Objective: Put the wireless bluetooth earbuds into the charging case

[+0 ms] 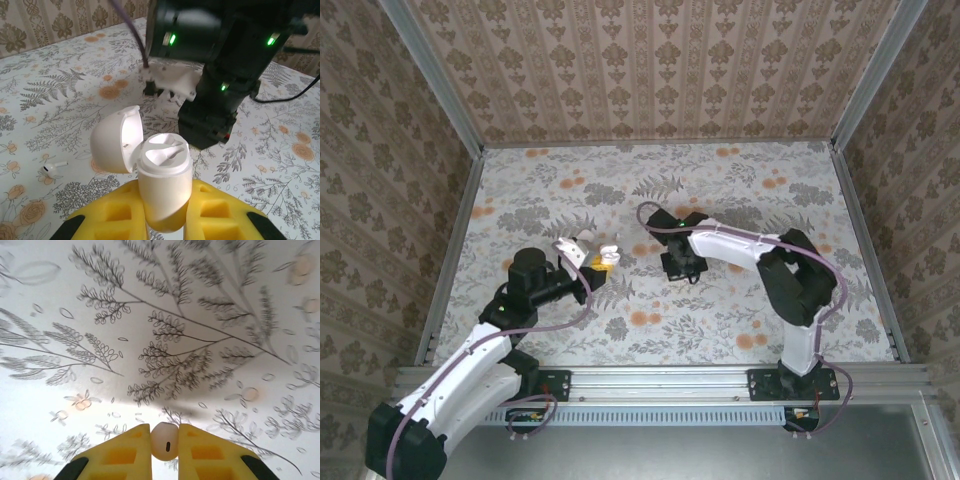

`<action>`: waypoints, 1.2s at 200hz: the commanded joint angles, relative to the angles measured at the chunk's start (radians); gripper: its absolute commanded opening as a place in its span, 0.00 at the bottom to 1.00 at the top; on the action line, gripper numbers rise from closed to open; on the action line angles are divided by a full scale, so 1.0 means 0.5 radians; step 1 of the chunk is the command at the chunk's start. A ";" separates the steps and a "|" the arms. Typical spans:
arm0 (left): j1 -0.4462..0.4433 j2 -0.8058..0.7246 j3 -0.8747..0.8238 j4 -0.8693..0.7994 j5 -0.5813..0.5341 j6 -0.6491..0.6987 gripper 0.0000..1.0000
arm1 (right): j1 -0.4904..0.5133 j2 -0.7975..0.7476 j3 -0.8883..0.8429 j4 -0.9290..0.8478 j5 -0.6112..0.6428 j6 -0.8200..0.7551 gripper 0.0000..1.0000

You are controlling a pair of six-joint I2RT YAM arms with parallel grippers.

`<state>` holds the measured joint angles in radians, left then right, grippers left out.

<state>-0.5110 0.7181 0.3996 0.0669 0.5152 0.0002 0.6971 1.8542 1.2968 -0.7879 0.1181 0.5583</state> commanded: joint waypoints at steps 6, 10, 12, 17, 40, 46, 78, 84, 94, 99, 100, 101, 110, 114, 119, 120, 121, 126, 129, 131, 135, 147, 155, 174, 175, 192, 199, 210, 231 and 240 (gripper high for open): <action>-0.021 0.015 0.050 0.185 0.026 -0.048 0.00 | -0.058 -0.341 -0.074 0.104 -0.131 0.132 0.14; -0.023 0.024 0.054 0.203 0.027 -0.052 0.00 | -0.066 -0.379 -0.083 0.124 -0.151 0.148 0.13; -0.024 0.029 0.051 0.213 0.026 -0.056 0.00 | -0.070 -0.401 -0.088 0.131 -0.160 0.156 0.13; -0.026 0.042 0.051 0.242 0.027 -0.061 0.00 | -0.079 -0.448 -0.102 0.148 -0.187 0.170 0.13; -0.039 0.116 0.051 0.381 0.024 -0.091 0.00 | -0.102 -0.657 -0.130 0.237 -0.315 0.245 0.13; -0.045 0.138 0.051 0.421 0.025 -0.095 0.00 | -0.103 -0.703 -0.132 0.262 -0.347 0.268 0.13; -0.090 0.259 0.078 0.609 0.020 -0.108 0.00 | -0.106 -0.910 -0.172 0.493 -0.567 0.434 0.12; -0.100 0.283 0.091 0.635 0.016 -0.109 0.00 | -0.106 -0.994 -0.200 0.606 -0.605 0.490 0.12; -0.115 0.323 0.114 0.676 0.007 -0.109 0.00 | -0.103 -1.058 -0.259 0.761 -0.661 0.595 0.11; -0.123 0.343 0.127 0.695 0.002 -0.107 0.00 | -0.100 -1.084 -0.293 0.837 -0.681 0.650 0.11; -0.124 0.349 0.129 0.698 0.003 -0.107 0.00 | -0.100 -1.089 -0.299 0.852 -0.685 0.661 0.11; -0.125 0.352 0.131 0.701 0.000 -0.108 0.00 | -0.098 -1.093 -0.302 0.867 -0.688 0.671 0.11; -0.143 0.390 0.157 0.722 -0.013 -0.098 0.00 | -0.092 -1.128 -0.348 0.984 -0.711 0.758 0.11; -0.151 0.405 0.170 0.732 -0.019 -0.096 0.00 | -0.088 -1.139 -0.361 1.028 -0.716 0.787 0.11; -0.161 0.424 0.186 0.744 -0.031 -0.092 0.00 | -0.082 -1.148 -0.371 1.076 -0.723 0.820 0.10; -0.163 0.428 0.189 0.745 -0.033 -0.089 0.00 | -0.080 -1.149 -0.372 1.085 -0.722 0.826 0.10; -0.164 0.433 0.192 0.747 -0.035 -0.088 0.00 | -0.079 -1.151 -0.371 1.093 -0.723 0.830 0.10; -0.175 0.451 0.204 0.761 -0.053 -0.084 0.00 | -0.072 -1.156 -0.371 1.123 -0.727 0.850 0.10; -0.181 0.461 0.208 0.771 -0.061 -0.085 0.00 | -0.064 -1.157 -0.368 1.139 -0.729 0.862 0.10; -0.183 0.470 0.212 0.779 -0.069 -0.084 0.00 | -0.061 -1.158 -0.364 1.150 -0.730 0.868 0.10; -0.191 0.481 0.219 0.797 -0.079 -0.086 0.00 | -0.054 -1.156 -0.359 1.168 -0.733 0.875 0.10; -0.212 0.513 0.231 0.850 -0.128 -0.092 0.00 | -0.033 -1.158 -0.340 1.219 -0.733 0.911 0.11; -0.227 0.530 0.237 0.889 -0.171 -0.101 0.00 | -0.018 -1.160 -0.336 1.262 -0.732 0.943 0.11; -0.259 0.568 0.241 0.986 -0.268 -0.125 0.00 | 0.010 -1.159 -0.344 1.378 -0.708 1.030 0.12; -0.261 0.569 0.241 0.989 -0.274 -0.127 0.00 | 0.012 -1.159 -0.345 1.385 -0.707 1.035 0.11; -0.281 0.595 0.240 1.063 -0.334 -0.145 0.00 | 0.028 -1.156 -0.359 1.494 -0.693 1.110 0.12; -0.287 0.602 0.240 1.080 -0.352 -0.151 0.00 | 0.035 -1.158 -0.362 1.531 -0.686 1.133 0.12; -0.297 0.609 0.244 1.092 -0.374 -0.151 0.00 | 0.044 -1.158 -0.357 1.554 -0.675 1.152 0.12; -0.310 0.613 0.235 1.118 -0.409 -0.157 0.00 | 0.053 -1.154 -0.348 1.574 -0.648 1.170 0.12; -0.315 0.613 0.229 1.140 -0.420 -0.160 0.00 | 0.057 -1.154 -0.355 1.591 -0.634 1.186 0.12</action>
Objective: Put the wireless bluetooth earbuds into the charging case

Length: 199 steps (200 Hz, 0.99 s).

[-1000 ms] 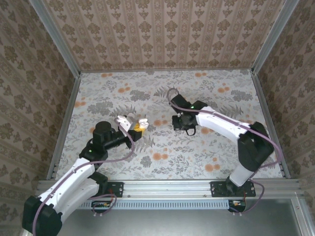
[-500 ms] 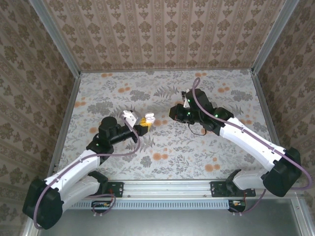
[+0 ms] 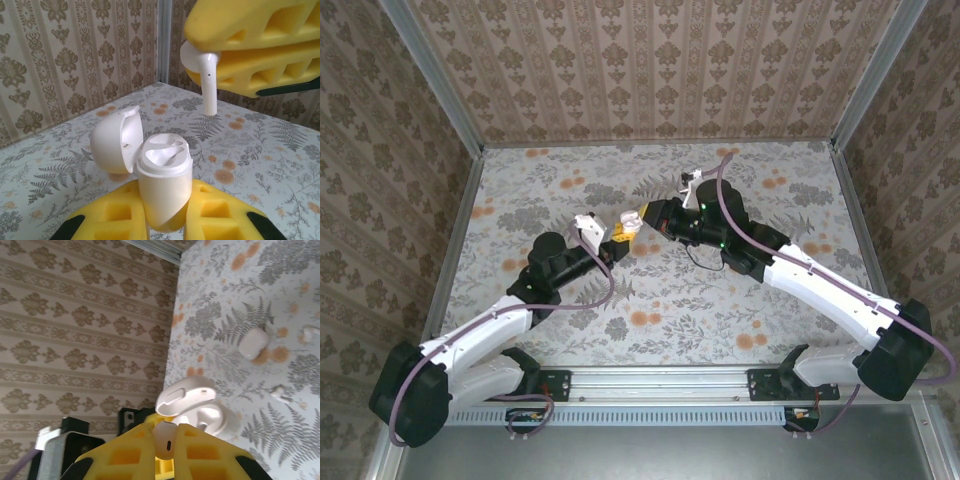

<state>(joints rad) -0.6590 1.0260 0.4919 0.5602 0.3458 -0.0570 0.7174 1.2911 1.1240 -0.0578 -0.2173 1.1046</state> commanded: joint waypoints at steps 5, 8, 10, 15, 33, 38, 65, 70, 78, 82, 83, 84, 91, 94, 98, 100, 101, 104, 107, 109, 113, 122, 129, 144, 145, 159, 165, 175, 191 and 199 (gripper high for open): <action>-0.020 -0.003 0.041 0.165 -0.087 -0.050 0.00 | 0.019 -0.028 -0.016 0.143 0.047 0.109 0.11; -0.019 0.000 0.038 0.174 -0.089 -0.053 0.00 | 0.021 -0.028 -0.019 0.149 0.050 0.117 0.11; -0.020 0.000 0.036 0.177 -0.092 -0.053 0.00 | 0.022 -0.028 -0.023 0.155 0.055 0.123 0.11; -0.020 0.000 0.033 0.188 -0.094 -0.058 0.00 | 0.023 -0.025 -0.033 0.176 0.064 0.141 0.11; -0.023 0.012 0.020 0.239 -0.105 -0.078 0.00 | 0.029 -0.015 -0.073 0.270 0.088 0.218 0.11; -0.023 0.015 0.017 0.252 -0.106 -0.084 0.00 | 0.031 -0.007 -0.080 0.295 0.088 0.238 0.11; -0.026 0.040 0.012 0.315 -0.115 -0.111 0.00 | 0.047 0.030 -0.082 0.380 0.091 0.305 0.11; -0.026 0.046 0.016 0.320 -0.115 -0.115 0.00 | 0.048 0.037 -0.079 0.390 0.091 0.310 0.11; -0.023 0.052 0.018 0.331 -0.119 -0.116 0.00 | 0.054 0.045 -0.070 0.395 0.094 0.314 0.11; -0.027 0.057 0.020 0.337 -0.118 -0.118 0.00 | 0.057 0.048 -0.063 0.395 0.093 0.313 0.11; -0.028 0.058 0.020 0.338 -0.118 -0.117 0.00 | 0.057 0.051 -0.062 0.395 0.095 0.313 0.11; -0.028 0.058 0.019 0.339 -0.116 -0.116 0.00 | 0.058 0.050 -0.063 0.395 0.096 0.314 0.11; -0.028 0.065 0.022 0.349 -0.118 -0.117 0.00 | 0.061 0.053 -0.059 0.401 0.100 0.313 0.11; -0.029 0.067 0.022 0.351 -0.118 -0.119 0.00 | 0.065 0.055 -0.060 0.402 0.102 0.313 0.11; -0.029 0.069 0.022 0.352 -0.116 -0.119 0.00 | 0.068 0.053 -0.059 0.404 0.106 0.313 0.11; -0.029 0.071 0.022 0.355 -0.115 -0.119 0.00 | 0.068 0.053 -0.061 0.404 0.108 0.313 0.11; -0.029 0.071 0.022 0.355 -0.115 -0.121 0.00 | 0.067 0.052 -0.059 0.404 0.109 0.313 0.11; -0.032 0.070 0.025 0.355 -0.115 -0.119 0.00 | 0.068 0.051 -0.060 0.404 0.113 0.313 0.11; -0.031 0.071 0.025 0.355 -0.115 -0.119 0.00 | 0.071 0.052 -0.061 0.402 0.117 0.309 0.11; -0.030 0.071 0.026 0.358 -0.113 -0.121 0.00 | 0.072 0.051 -0.059 0.400 0.120 0.307 0.11; -0.029 0.071 0.027 0.358 -0.112 -0.122 0.00 | 0.074 0.053 -0.061 0.390 0.126 0.305 0.11; -0.033 0.071 0.029 0.362 -0.112 -0.122 0.00 | 0.078 0.048 -0.064 0.372 0.144 0.296 0.11; -0.035 0.071 0.029 0.362 -0.112 -0.123 0.00 | 0.083 0.045 -0.072 0.365 0.159 0.294 0.11; -0.038 0.071 0.030 0.364 -0.112 -0.124 0.00 | 0.086 0.038 -0.098 0.364 0.195 0.301 0.11; -0.038 0.071 0.028 0.364 -0.112 -0.123 0.00 | 0.087 0.038 -0.101 0.364 0.198 0.300 0.11; -0.038 0.071 0.026 0.365 -0.111 -0.122 0.00 | 0.087 0.032 -0.124 0.378 0.228 0.317 0.11; -0.036 0.071 0.025 0.364 -0.109 -0.122 0.00 | 0.089 0.031 -0.131 0.387 0.237 0.324 0.11; -0.038 0.071 0.024 0.364 -0.109 -0.122 0.00 | 0.089 0.035 -0.134 0.400 0.244 0.334 0.11; -0.041 0.077 0.026 0.369 -0.109 -0.121 0.00 | 0.088 0.041 -0.118 0.416 0.250 0.337 0.11; -0.041 0.079 0.028 0.369 -0.107 -0.119 0.00 | 0.090 0.039 -0.108 0.420 0.250 0.337 0.11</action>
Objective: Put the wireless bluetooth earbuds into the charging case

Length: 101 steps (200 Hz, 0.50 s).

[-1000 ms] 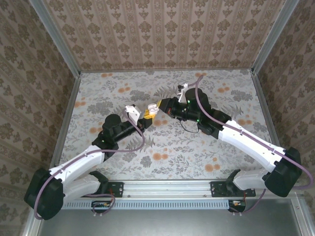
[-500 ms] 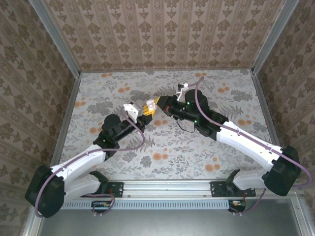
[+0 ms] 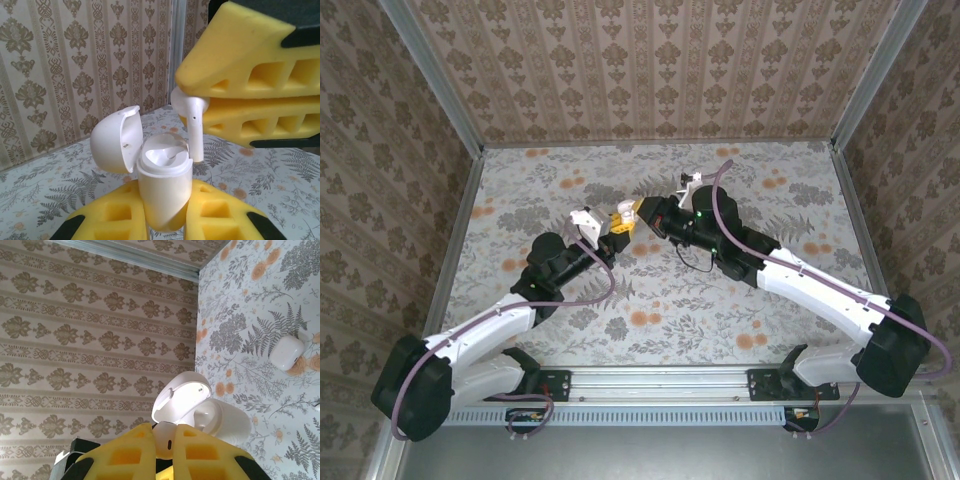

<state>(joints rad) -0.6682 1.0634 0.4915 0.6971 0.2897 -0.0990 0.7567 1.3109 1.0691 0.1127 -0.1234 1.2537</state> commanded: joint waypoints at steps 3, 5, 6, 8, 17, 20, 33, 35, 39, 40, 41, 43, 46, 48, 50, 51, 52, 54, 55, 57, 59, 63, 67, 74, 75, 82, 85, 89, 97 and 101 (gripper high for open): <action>-0.023 0.008 0.029 0.097 0.006 -0.034 0.00 | 0.011 -0.001 0.005 0.080 0.063 0.039 0.11; -0.021 0.008 0.029 0.095 0.006 -0.033 0.00 | 0.010 0.001 0.008 0.079 0.063 0.039 0.11; -0.022 0.009 0.029 0.094 0.006 -0.033 0.00 | 0.011 0.001 0.009 0.078 0.063 0.039 0.11; -0.022 0.010 0.031 0.096 0.007 -0.032 0.00 | 0.010 0.000 0.011 0.078 0.062 0.037 0.11; -0.023 0.014 0.029 0.097 0.007 -0.032 0.00 | 0.010 -0.002 0.027 0.078 0.060 0.038 0.11; -0.023 0.015 0.031 0.099 0.005 -0.032 0.00 | 0.011 -0.005 0.030 0.078 0.060 0.034 0.11; -0.022 0.021 0.029 0.103 0.003 -0.035 0.00 | 0.016 -0.008 0.060 0.055 0.062 0.009 0.11; -0.023 0.021 0.029 0.103 0.003 -0.035 0.00 | 0.017 -0.008 0.065 0.044 0.063 0.005 0.11; -0.023 0.021 0.031 0.104 0.003 -0.035 0.00 | 0.020 -0.008 0.076 0.029 0.066 -0.005 0.11; -0.024 0.021 0.032 0.105 0.003 -0.037 0.00 | 0.020 -0.008 0.078 0.026 0.068 -0.008 0.11; -0.025 0.021 0.031 0.106 0.003 -0.036 0.00 | 0.021 -0.008 0.079 0.022 0.070 -0.012 0.11; -0.025 0.021 0.032 0.106 0.003 -0.037 0.00 | 0.022 -0.010 0.081 0.014 0.071 -0.017 0.11; -0.026 0.020 0.032 0.106 0.003 -0.038 0.00 | 0.023 -0.011 0.087 0.006 0.076 -0.021 0.11; -0.025 0.021 0.032 0.107 0.003 -0.041 0.00 | 0.023 -0.011 0.086 0.003 0.080 -0.023 0.11; -0.023 0.021 0.032 0.106 0.003 -0.039 0.00 | 0.023 -0.012 0.086 0.000 0.083 -0.025 0.11; -0.023 0.021 0.032 0.106 0.003 -0.039 0.00 | 0.023 -0.013 0.086 -0.002 0.087 -0.025 0.11; -0.024 0.021 0.031 0.108 0.003 -0.038 0.00 | 0.023 -0.014 0.085 -0.004 0.087 -0.025 0.11; -0.025 0.021 0.032 0.106 0.003 -0.038 0.00 | 0.023 -0.016 0.083 -0.007 0.090 -0.028 0.11; -0.024 0.021 0.032 0.106 0.003 -0.038 0.00 | 0.023 -0.016 0.082 -0.007 0.091 -0.028 0.11; -0.025 0.021 0.034 0.106 0.003 -0.038 0.00 | 0.023 -0.016 0.080 -0.007 0.095 -0.028 0.11; -0.026 0.021 0.035 0.106 0.003 -0.040 0.00 | 0.021 -0.017 0.079 -0.010 0.100 -0.026 0.11; -0.026 0.019 0.035 0.106 0.005 -0.040 0.00 | 0.023 -0.018 0.074 -0.013 0.106 -0.024 0.11; -0.026 0.018 0.035 0.107 0.004 -0.040 0.00 | 0.024 -0.017 0.069 -0.017 0.113 -0.021 0.11; -0.029 0.015 0.034 0.104 0.004 -0.037 0.00 | 0.026 -0.017 0.056 -0.010 0.118 -0.009 0.11; -0.029 0.013 0.035 0.105 0.003 -0.039 0.00 | 0.026 -0.017 0.053 -0.007 0.118 -0.008 0.11; -0.029 0.010 0.034 0.106 0.003 -0.039 0.00 | 0.024 -0.014 0.040 0.017 0.114 0.008 0.11; -0.027 0.007 0.031 0.106 0.003 -0.038 0.00 | 0.025 -0.013 0.033 0.026 0.115 0.016 0.11; -0.031 0.008 0.029 0.104 0.001 -0.038 0.00 | 0.026 -0.011 0.027 0.040 0.112 0.026 0.11; -0.032 0.004 0.024 0.103 -0.002 -0.038 0.00 | 0.024 -0.008 0.025 0.062 0.108 0.034 0.11; -0.032 0.006 0.021 0.103 -0.003 -0.040 0.00 | 0.027 -0.006 0.025 0.070 0.109 0.034 0.11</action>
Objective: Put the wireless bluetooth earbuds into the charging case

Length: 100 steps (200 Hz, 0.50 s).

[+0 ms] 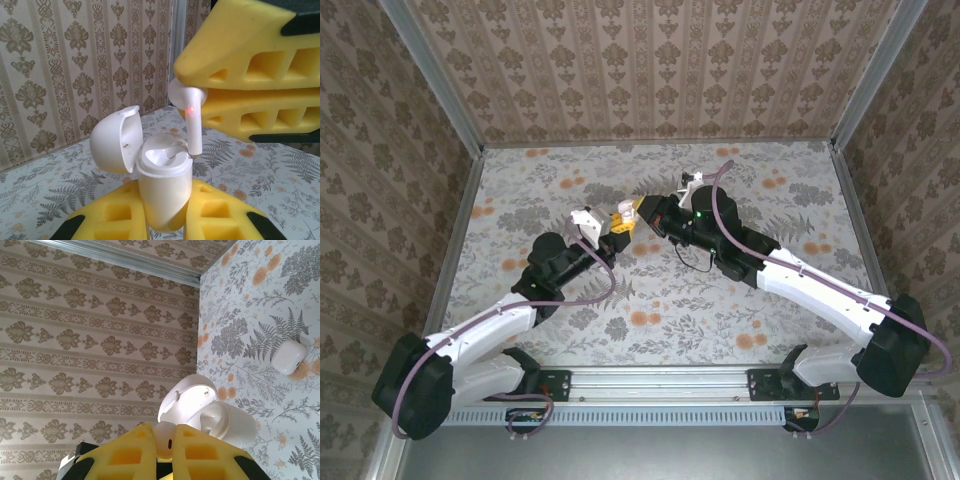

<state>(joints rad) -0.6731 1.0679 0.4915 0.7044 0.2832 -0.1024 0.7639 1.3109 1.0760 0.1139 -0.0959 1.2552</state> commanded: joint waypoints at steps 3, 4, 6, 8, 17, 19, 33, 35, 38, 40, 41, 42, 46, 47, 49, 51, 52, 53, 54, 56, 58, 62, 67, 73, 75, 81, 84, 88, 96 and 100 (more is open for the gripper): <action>-0.022 -0.004 0.019 0.088 0.010 -0.033 0.00 | 0.011 -0.007 0.013 0.072 0.054 0.030 0.11; -0.024 -0.004 0.016 0.087 0.010 -0.034 0.00 | 0.013 -0.006 0.015 0.073 0.054 0.030 0.11; -0.025 -0.004 0.019 0.088 0.010 -0.036 0.00 | 0.013 -0.005 0.016 0.075 0.056 0.028 0.11; -0.023 -0.004 0.018 0.088 0.010 -0.036 0.00 | 0.014 -0.005 0.016 0.076 0.057 0.027 0.11; -0.025 -0.003 0.014 0.091 0.007 -0.036 0.00 | 0.015 -0.006 0.022 0.079 0.065 0.022 0.11; -0.024 -0.004 0.012 0.090 0.007 -0.035 0.00 | 0.015 -0.005 0.024 0.079 0.068 0.019 0.10; -0.027 -0.004 0.014 0.091 0.005 -0.035 0.00 | 0.018 -0.010 0.031 0.081 0.088 0.004 0.11; -0.027 -0.004 0.014 0.091 0.004 -0.035 0.00 | 0.020 -0.009 0.032 0.079 0.092 0.003 0.11; -0.027 -0.006 0.014 0.091 0.004 -0.036 0.00 | 0.021 -0.008 0.036 0.075 0.095 -0.004 0.11; -0.028 -0.007 0.016 0.092 0.004 -0.035 0.00 | 0.023 -0.008 0.040 0.069 0.101 -0.010 0.11; -0.028 -0.007 0.015 0.092 0.004 -0.035 0.00 | 0.022 -0.010 0.039 0.065 0.103 -0.013 0.11; -0.028 -0.007 0.014 0.092 0.004 -0.035 0.00 | 0.023 -0.010 0.039 0.061 0.105 -0.015 0.11; -0.028 -0.007 0.014 0.092 0.001 -0.032 0.00 | 0.025 -0.009 0.046 0.046 0.111 -0.021 0.11; -0.027 -0.005 0.014 0.092 0.001 -0.032 0.00 | 0.025 -0.007 0.049 0.041 0.113 -0.023 0.11; -0.026 -0.007 0.016 0.092 0.001 -0.031 0.00 | 0.028 -0.006 0.053 0.034 0.117 -0.028 0.11; -0.025 -0.007 0.017 0.091 0.001 -0.031 0.00 | 0.028 -0.006 0.052 0.029 0.119 -0.027 0.11; -0.025 -0.007 0.017 0.091 0.001 -0.031 0.00 | 0.029 -0.005 0.051 0.025 0.120 -0.028 0.11; -0.027 -0.007 0.019 0.091 0.001 -0.031 0.00 | 0.028 -0.003 0.053 0.019 0.125 -0.031 0.11; -0.026 -0.007 0.018 0.091 0.001 -0.033 0.00 | 0.029 -0.003 0.054 0.017 0.125 -0.033 0.11; -0.028 -0.005 0.017 0.091 0.000 -0.032 0.00 | 0.033 -0.002 0.054 0.012 0.128 -0.033 0.11; -0.028 -0.006 0.017 0.091 -0.002 -0.031 0.00 | 0.033 -0.003 0.054 0.010 0.129 -0.036 0.11; -0.030 -0.008 0.019 0.091 -0.002 -0.030 0.00 | 0.034 0.003 0.054 0.004 0.136 -0.037 0.11; -0.030 -0.008 0.020 0.091 -0.002 -0.028 0.00 | 0.039 0.005 0.052 0.001 0.138 -0.035 0.11; -0.031 -0.004 0.020 0.091 -0.002 -0.030 0.00 | 0.042 0.010 0.048 -0.006 0.144 -0.038 0.11; -0.030 -0.004 0.020 0.091 -0.002 -0.029 0.00 | 0.042 0.012 0.048 -0.009 0.145 -0.038 0.11; -0.031 -0.005 0.020 0.090 -0.002 -0.028 0.00 | 0.046 0.013 0.046 -0.020 0.151 -0.038 0.11; -0.031 -0.006 0.020 0.091 -0.004 -0.028 0.00 | 0.049 0.015 0.041 -0.024 0.154 -0.036 0.10; -0.031 -0.007 0.020 0.091 -0.004 -0.027 0.00 | 0.051 0.016 0.042 -0.032 0.157 -0.038 0.10; -0.030 -0.009 0.019 0.093 -0.007 -0.029 0.00 | 0.057 0.015 0.037 -0.045 0.166 -0.037 0.10; -0.031 -0.010 0.020 0.090 -0.008 -0.028 0.00 | 0.058 0.012 0.033 -0.051 0.171 -0.038 0.10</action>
<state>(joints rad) -0.6811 1.0679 0.4915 0.7048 0.2832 -0.1055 0.7826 1.3109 1.0760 0.1230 -0.0498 1.2526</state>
